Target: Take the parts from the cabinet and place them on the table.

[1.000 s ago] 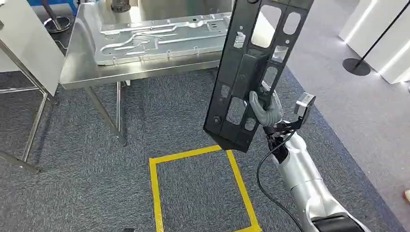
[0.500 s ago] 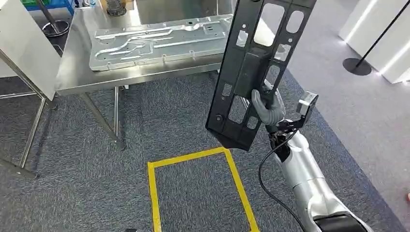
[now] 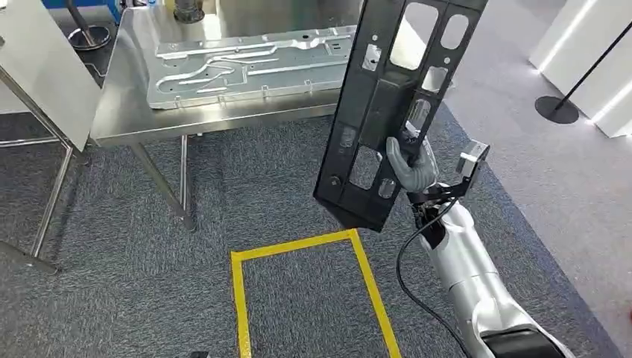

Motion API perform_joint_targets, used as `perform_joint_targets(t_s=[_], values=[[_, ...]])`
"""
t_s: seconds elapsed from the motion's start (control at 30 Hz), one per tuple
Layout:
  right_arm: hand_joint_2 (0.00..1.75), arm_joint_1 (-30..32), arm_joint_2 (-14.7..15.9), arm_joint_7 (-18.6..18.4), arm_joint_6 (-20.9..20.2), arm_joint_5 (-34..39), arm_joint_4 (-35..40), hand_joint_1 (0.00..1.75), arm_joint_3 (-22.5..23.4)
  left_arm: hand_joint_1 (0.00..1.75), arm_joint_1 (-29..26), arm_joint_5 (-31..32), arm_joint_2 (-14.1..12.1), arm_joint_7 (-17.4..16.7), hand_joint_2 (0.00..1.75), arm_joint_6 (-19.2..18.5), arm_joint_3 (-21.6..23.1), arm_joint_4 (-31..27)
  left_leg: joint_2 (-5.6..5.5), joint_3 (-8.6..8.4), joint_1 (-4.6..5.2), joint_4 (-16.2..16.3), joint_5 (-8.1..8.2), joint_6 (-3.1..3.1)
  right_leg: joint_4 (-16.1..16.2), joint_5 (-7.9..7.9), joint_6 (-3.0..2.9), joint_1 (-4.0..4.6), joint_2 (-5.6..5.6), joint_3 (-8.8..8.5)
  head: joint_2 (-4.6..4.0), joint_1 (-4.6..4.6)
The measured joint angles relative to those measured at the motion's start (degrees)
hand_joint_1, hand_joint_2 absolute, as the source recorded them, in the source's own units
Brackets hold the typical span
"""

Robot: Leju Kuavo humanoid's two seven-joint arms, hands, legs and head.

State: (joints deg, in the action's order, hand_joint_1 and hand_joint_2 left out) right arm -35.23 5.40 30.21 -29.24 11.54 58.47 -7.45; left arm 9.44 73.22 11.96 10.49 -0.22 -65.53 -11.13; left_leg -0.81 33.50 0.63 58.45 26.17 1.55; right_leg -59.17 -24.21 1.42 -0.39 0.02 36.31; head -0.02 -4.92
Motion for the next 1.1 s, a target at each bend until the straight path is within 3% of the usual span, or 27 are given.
perform_joint_targets(t_s=[0.1,0.17,0.2,0.27,0.33,0.37,0.4,0.47,0.5,0.57,0.63,0.7,0.73,0.8,0.83,0.87,0.9,0.97,1.0,1.03,1.07,1.1], values=[[1.75,0.08,0.0,0.06,0.02,0.02,0.0,1.75,0.0,0.0,-0.21,0.04,0.02,-0.02,1.75,-0.13,0.0,0.0,0.0,-0.11,-0.22,-0.35,0.16,-0.78,0.66,-0.26,-0.68,0.41,0.07,0.13,0.0,0.02],[1.75,-0.01,0.0,0.11,0.02,0.04,0.09,1.75,0.0,0.0,-0.19,0.09,-0.02,-0.02,1.75,-0.15,0.04,0.0,0.17,-0.11,-0.2,0.35,0.87,-1.54,1.65,-0.15,-1.29,-0.24,0.0,-0.9,0.0,0.02],[1.75,-0.09,0.02,0.13,0.02,0.06,0.09,1.75,0.0,0.0,-0.18,0.11,0.0,0.0,1.75,-0.15,0.04,0.0,0.29,0.91,-0.2,2.87,2.08,-1.81,1.81,-0.4,-1.69,-0.26,-0.06,-1.34,0.0,0.0],[1.75,-0.08,0.0,0.11,0.02,0.09,0.09,1.75,0.0,0.0,-0.3,0.15,0.0,0.0,1.75,-0.28,0.04,0.0,0.34,6.03,-0.59,12.58,5.96,-2.23,1.81,-0.91,-2.1,-0.14,-0.12,-1.95,0.0,0.02],[1.75,0.22,0.0,0.04,0.02,0.06,0.09,1.75,-0.02,0.0,-0.47,0.15,0.0,0.0,1.75,-0.28,0.04,0.0,0.36,9.79,-0.82,18.15,6.66,-2.48,1.77,-1.47,-2.06,-0.1,-0.08,-2.5,0.0,0.0],[1.75,0.32,0.0,0.04,0.04,0.06,0.09,1.75,0.0,0.0,-0.54,0.15,0.0,0.0,1.75,-0.28,0.04,0.0,0.37,9.75,-0.89,17.06,5.14,-2.5,1.76,-1.79,-1.99,-0.1,-0.02,-2.96,0.0,0.02],[1.75,0.36,0.0,0.02,0.04,0.06,0.09,1.75,-0.02,0.0,-0.56,0.15,0.0,0.04,1.75,-0.28,0.04,0.0,0.39,8.49,-0.95,13.61,2.57,-2.44,1.74,-2.15,-1.91,-0.12,0.01,-3.49,0.0,0.02],[1.75,0.32,0.0,0.04,0.07,0.06,0.09,1.75,-0.02,0.0,-0.49,0.15,0.0,0.22,1.75,-0.26,0.07,0.0,0.5,3.57,-0.96,2.49,-3.64,-2.02,1.72,-3.09,-1.59,-0.14,0.02,-4.81,0.0,0.02],[1.75,0.26,0.0,0.04,0.07,0.06,0.07,1.75,0.0,0.0,-0.45,0.15,0.0,0.26,1.75,-0.26,0.07,0.0,0.48,2.31,-0.69,0.68,-2.77,-1.84,1.76,-3.45,-1.26,0.08,0.04,-5.08,0.0,0.02],[1.75,0.15,0.0,0.09,0.07,0.06,0.07,1.75,-0.02,0.0,-0.37,0.17,-0.02,0.31,1.75,-0.26,0.13,0.0,0.43,2.07,-0.51,-0.38,-2.58,-1.42,1.97,-3.62,-0.6,0.1,0.09,-5.05,0.0,0.02],[1.75,0.31,0.02,0.13,0.07,0.09,0.07,1.75,-0.02,0.0,-0.4,0.2,-0.02,0.31,1.75,-0.22,0.26,0.0,0.35,1.55,-0.46,-0.82,-2.37,-0.55,1.54,-3.22,0.01,0.06,0.07,-5.31,0.0,0.02],[1.75,0.23,0.02,0.13,0.07,0.08,0.09,1.75,-0.02,0.0,-0.24,0.37,-0.02,0.33,1.75,-0.22,0.48,0.0,0.34,0.34,-0.71,-1.49,-2.23,0.06,-1.16,-4.55,0.35,-0.19,0.03,-4.35,0.0,0.04],[1.75,0.04,0.11,0.17,0.04,0.06,0.09,1.75,-0.02,0.0,-0.09,0.42,0.0,0.33,1.75,-0.22,0.5,0.0,0.33,0.18,-0.69,-1.48,-1.98,0.38,-5.04,-6.19,0.52,-0.21,0.05,-2.19,0.0,0.02],[1.75,0.34,0.22,0.2,0.07,0.06,0.07,1.75,-0.02,0.0,-0.16,0.5,0.0,0.22,1.75,-0.22,0.55,0.0,0.32,-0.29,-0.58,-1.45,-1.34,0.48,-14.31,-9.66,0.86,-0.33,0.04,3.77,0.0,0.04],[1.75,0.65,0.22,0.2,0.11,0.06,0.04,1.75,-0.02,0.0,-0.28,0.48,0.0,0.2,1.75,-0.22,0.55,0.0,0.31,-0.62,-0.58,-1.4,-1.02,0.43,-16.95,-9.96,0.93,-0.37,0.03,6.01,0.0,0.02],[1.75,0.85,0.24,0.2,0.11,0.06,0.04,1.75,-0.02,0.0,-0.39,0.48,0.0,0.17,1.75,-0.22,0.55,0.0,0.29,-1.09,-0.58,-1.38,-0.64,0.37,-16.59,-8.68,1.02,-0.41,0.02,6.76,0.0,0.04],[1.75,0.9,0.24,0.2,0.11,0.06,0.04,1.75,-0.02,0.0,-0.45,0.48,0.0,0.17,1.75,-0.22,0.57,0.0,0.28,-1.72,-0.58,-1.37,-0.18,0.25,-13.54,-5.98,0.98,-0.46,0.01,6.13,0.0,0.02],[1.75,0.74,0.26,0.2,0.11,0.06,0.07,1.75,-0.02,0.0,-0.42,0.5,0.0,0.17,1.75,-0.22,0.61,0.0,0.28,-3.31,-0.61,-1.29,0.99,-0.12,-2.69,1.1,0.77,-0.52,-0.02,2.07,0.0,0.04],[1.75,0.75,0.26,0.2,0.11,0.06,0.0,1.75,-0.02,0.0,-0.44,0.48,0.0,0.17,1.75,-0.22,0.61,0.0,0.31,-3.33,-0.63,-1.32,1.51,-0.45,0.55,2.57,0.47,-0.47,-0.07,1.03,0.0,0.04],[1.75,0.61,0.26,0.22,0.11,0.06,-0.07,1.75,0.0,0.0,-0.28,0.48,0.0,0.17,1.75,-0.22,0.61,0.0,0.27,-3.53,-0.49,-1.21,1.69,-0.77,1.39,0.44,0.04,0.09,-0.15,1.17,0.0,0.06],[1.75,0.66,0.26,0.2,0.09,0.04,-0.04,1.75,-0.02,0.0,-0.24,0.48,0.0,0.15,1.75,-0.22,0.61,0.0,0.35,-3.33,-0.5,-1.43,1.94,-1.19,1.1,1.39,-0.52,0.2,-0.1,1.15,0.0,0.04],[1.75,0.76,0.26,0.15,0.11,0.02,-0.06,1.75,-0.02,0.0,-0.31,0.5,0.02,0.15,1.75,-0.22,0.63,0.0,0.35,-3.91,-0.54,-1.36,1.99,-1.57,1.25,1.32,-0.92,0.25,-0.04,1.17,0.0,0.06]])
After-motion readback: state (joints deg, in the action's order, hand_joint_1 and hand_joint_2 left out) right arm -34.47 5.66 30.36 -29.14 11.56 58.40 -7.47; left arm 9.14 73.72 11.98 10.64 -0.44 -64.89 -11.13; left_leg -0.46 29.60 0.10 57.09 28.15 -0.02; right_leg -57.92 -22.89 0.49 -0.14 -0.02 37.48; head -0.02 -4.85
